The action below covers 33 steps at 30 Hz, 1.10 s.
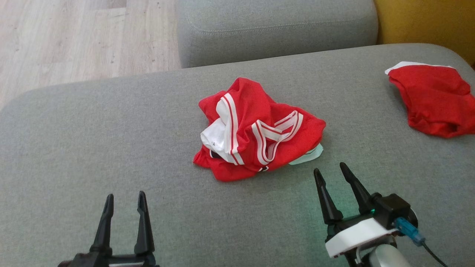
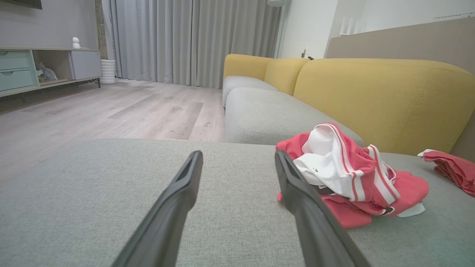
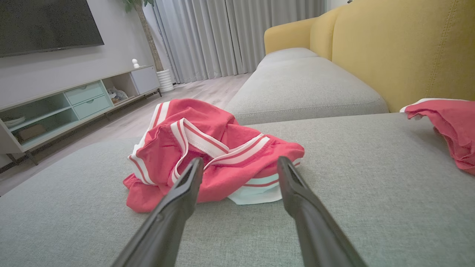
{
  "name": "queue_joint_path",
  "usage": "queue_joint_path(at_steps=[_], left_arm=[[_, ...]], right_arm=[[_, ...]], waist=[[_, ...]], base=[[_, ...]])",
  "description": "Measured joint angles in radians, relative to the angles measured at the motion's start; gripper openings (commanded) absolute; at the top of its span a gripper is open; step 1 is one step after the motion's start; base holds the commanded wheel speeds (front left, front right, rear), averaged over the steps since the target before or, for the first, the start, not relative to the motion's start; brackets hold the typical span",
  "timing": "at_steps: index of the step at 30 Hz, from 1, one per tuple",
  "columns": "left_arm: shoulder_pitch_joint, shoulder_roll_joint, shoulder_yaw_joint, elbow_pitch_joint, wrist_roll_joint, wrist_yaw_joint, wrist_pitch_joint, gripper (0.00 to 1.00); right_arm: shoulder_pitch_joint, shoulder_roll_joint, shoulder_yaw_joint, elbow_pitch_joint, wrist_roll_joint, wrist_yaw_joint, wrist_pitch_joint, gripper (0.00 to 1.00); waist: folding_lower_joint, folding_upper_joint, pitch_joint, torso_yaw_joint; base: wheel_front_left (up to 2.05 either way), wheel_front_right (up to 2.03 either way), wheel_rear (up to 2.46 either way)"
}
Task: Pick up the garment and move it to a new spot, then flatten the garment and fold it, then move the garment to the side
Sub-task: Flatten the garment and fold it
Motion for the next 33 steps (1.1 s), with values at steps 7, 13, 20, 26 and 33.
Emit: queue_joint_path(at_steps=[7,13,20,26,33], left_arm=[[0.000,0.000,0.000,0.005,0.000,0.001,0.000,1.00],[0.000,0.000,-0.001,0.014,0.000,0.000,0.000,1.00],[-0.009,0.000,-0.025,0.035,0.040,-0.027,0.000,1.00],[-0.116,-0.001,-0.104,0.059,0.105,-0.065,0.000,1.00],[-0.288,-0.004,-0.232,0.121,0.200,-0.099,0.000,1.00]], right_arm=[[0.000,0.000,0.001,0.000,0.000,0.000,0.000,1.00],[0.000,0.000,0.005,-0.002,0.000,0.000,0.000,1.00],[-0.001,0.000,0.023,-0.010,0.003,0.000,0.000,1.00],[-0.022,0.000,0.061,-0.017,0.015,0.000,0.000,1.00],[-0.062,0.000,0.071,-0.021,0.016,0.000,0.000,1.00]], waist=[[0.0000,0.0000,0.005,-0.002],[0.0000,0.0000,0.012,-0.011],[0.0000,0.0000,0.035,-0.035],[0.0001,0.0000,0.074,-0.065],[0.0001,0.0000,0.125,-0.116]], base=[[0.00,0.00,0.00],[0.00,0.00,0.00],[0.00,0.00,0.00],[0.00,0.00,0.00],[0.00,0.00,0.00]])
